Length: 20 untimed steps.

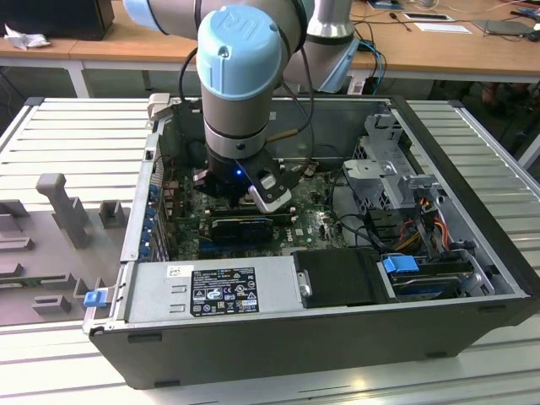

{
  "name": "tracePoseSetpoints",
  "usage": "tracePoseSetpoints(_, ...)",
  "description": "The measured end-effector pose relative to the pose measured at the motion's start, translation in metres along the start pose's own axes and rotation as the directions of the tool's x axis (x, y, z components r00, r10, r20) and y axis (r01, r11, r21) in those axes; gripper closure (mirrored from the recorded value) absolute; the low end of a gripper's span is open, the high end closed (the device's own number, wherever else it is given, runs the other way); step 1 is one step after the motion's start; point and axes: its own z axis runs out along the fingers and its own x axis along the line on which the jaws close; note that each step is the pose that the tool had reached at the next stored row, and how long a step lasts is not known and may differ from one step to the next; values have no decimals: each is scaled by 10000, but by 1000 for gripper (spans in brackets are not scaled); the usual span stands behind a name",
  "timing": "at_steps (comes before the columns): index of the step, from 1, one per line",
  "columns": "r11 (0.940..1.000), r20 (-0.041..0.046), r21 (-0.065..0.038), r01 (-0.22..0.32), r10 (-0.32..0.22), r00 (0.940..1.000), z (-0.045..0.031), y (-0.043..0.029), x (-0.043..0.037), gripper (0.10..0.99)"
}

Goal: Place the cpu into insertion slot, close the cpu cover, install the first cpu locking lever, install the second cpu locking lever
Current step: 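Install the second cpu locking lever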

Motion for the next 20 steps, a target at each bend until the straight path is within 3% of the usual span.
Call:
tracePoseSetpoints(3, 10000, 5, -52, 0, 0, 10000, 31, -10, 2, 980)
tracePoseSetpoints(5, 9999, 18, -167, 3, -3, 10000, 57, -16, 7, 980)
tracePoseSetpoints(13, 9990, 50, -438, 7, -5, 10000, 143, -39, 27, 980)
tracePoseSetpoints(15, 9990, 49, -441, 8, -6, 10000, 143, -39, 27, 980)
tracePoseSetpoints(20, 9990, 50, -442, 8, -6, 10000, 22, -4, 26, 980)
